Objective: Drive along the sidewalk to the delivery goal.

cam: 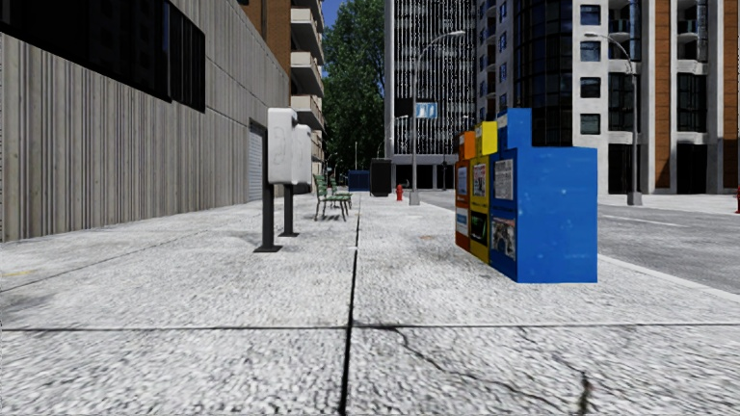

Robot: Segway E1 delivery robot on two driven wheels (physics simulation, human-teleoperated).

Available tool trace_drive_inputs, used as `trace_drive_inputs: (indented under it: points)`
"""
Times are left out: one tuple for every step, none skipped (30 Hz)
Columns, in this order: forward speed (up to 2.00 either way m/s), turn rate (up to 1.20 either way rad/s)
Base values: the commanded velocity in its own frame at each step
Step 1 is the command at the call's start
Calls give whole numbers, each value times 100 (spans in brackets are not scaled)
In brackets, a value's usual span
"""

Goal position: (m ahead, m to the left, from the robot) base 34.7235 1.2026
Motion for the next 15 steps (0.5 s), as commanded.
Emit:
trace_drive_inputs:
  points:
    - [200, 0]
    - [200, 0]
    - [200, 0]
    - [200, 0]
    - [200, 0]
    - [200, 0]
    - [200, 0]
    - [200, 0]
    - [200, 0]
    - [200, 0]
    - [200, 0]
    - [200, 0]
    - [200, 0]
    - [200, 0]
    - [200, 0]
